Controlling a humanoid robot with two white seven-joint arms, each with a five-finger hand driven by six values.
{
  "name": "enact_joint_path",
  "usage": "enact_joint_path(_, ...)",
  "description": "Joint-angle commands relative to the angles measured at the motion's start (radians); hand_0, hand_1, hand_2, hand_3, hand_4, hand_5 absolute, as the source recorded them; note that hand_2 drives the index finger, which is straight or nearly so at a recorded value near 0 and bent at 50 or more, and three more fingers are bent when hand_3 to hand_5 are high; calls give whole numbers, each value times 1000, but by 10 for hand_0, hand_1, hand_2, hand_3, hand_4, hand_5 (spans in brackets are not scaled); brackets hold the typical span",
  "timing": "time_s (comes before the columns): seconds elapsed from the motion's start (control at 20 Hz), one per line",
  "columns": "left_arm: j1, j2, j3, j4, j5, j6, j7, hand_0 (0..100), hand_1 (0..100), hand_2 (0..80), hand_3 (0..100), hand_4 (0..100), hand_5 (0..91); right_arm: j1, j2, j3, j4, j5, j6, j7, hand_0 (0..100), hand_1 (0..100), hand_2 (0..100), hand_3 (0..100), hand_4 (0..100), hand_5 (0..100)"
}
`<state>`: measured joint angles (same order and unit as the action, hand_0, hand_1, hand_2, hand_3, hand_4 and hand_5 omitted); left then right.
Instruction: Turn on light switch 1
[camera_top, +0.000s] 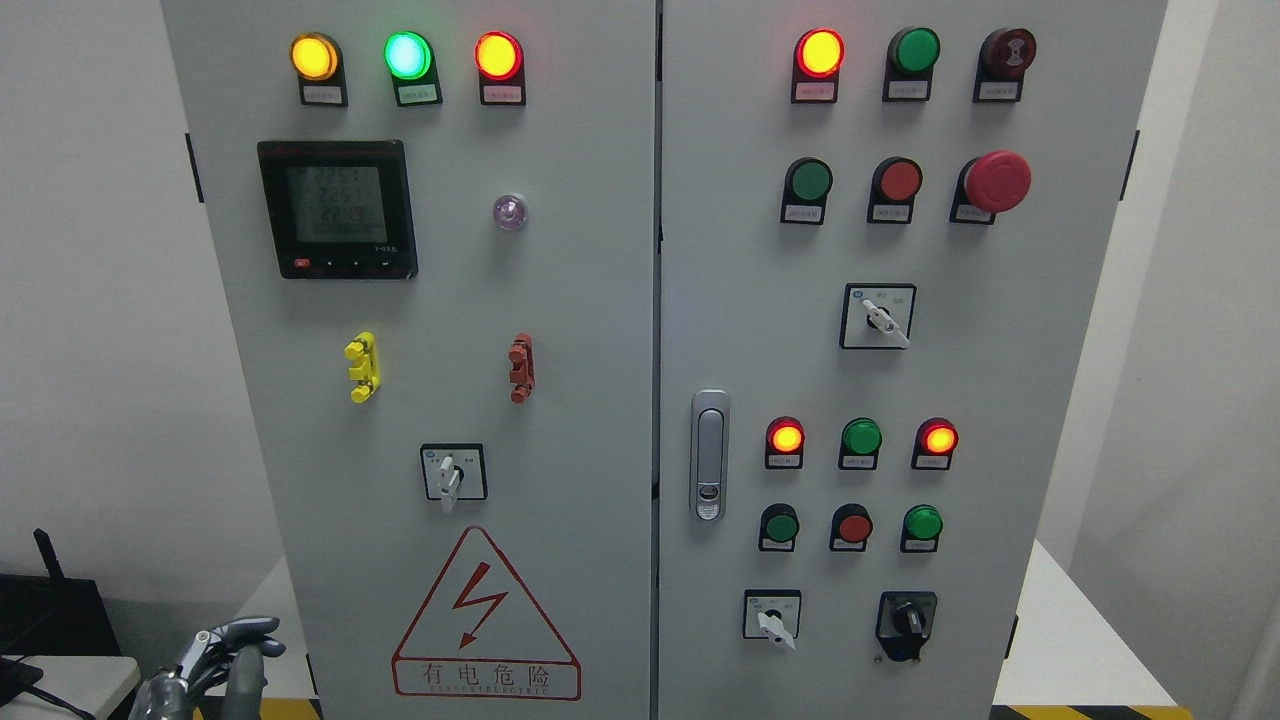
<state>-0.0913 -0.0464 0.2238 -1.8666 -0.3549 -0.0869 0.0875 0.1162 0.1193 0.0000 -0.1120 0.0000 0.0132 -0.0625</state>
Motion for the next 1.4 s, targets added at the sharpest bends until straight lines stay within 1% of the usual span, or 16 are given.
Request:
enact_joint_path(0.0,-76,-52,-214,-22,-29,90,69,188,115,407,624,733,545,0,0,17,0,-25,-1,0,120,389,0,0,0,0)
enact_joint_path(0.1,-88,-53,-245,-23,-29,153,86,174,148,414,634,742,585,0,0,17,0,-25,-1,0,120,389,0,0,0,0)
enact_joint_path(0.2,-93,-53,-265,-23,-29,171,96,152,182,423,654,756,634,0,0,17,0,-25,-1,0,120,389,0,0,0,0)
enact_joint_path(0.4,-103,-55,-267,-23,-27,187,101,141,198,431,669,765,652,0,0,17,0,-25,1,0,120,389,0,0,0,0)
enact_joint_path(0.5,-103,-55,-267,-25,-27,187,123,138,202,432,676,770,660,0,0,17,0,-25,1,0,120,389,0,0,0,0)
enact_joint_path(0.55,-103,-55,-267,-25,-26,196,133,137,204,432,677,771,662,0,0,17,0,-25,-1,0,120,389,0,0,0,0)
enact_joint_path(0.7,-103,-56,-267,-26,-21,245,136,136,208,437,684,775,676,0,0,17,0,-25,1,0,120,389,0,0,0,0)
enact_joint_path(0.9,-108,-56,-267,-26,-21,282,138,136,224,441,695,788,715,0,-1,17,0,-25,-1,0,120,389,0,0,0,0)
enact_joint_path(1.0,-120,-58,-267,-26,-21,318,164,127,255,441,700,790,731,0,0,17,0,-25,-1,0,120,389,0,0,0,0)
enact_joint_path(1.05,-131,-59,-267,-26,-21,334,172,115,285,442,718,794,745,-1,-1,17,0,-25,-1,0,120,389,0,0,0,0)
enact_joint_path(1.15,-137,-59,-267,-26,-21,348,175,99,340,443,750,804,772,0,0,17,0,-25,-1,0,120,389,0,0,0,0)
enact_joint_path(1.35,-172,-61,-268,-26,-21,406,195,94,384,454,786,815,812,-1,-1,17,0,-25,-1,0,120,389,0,0,0,0)
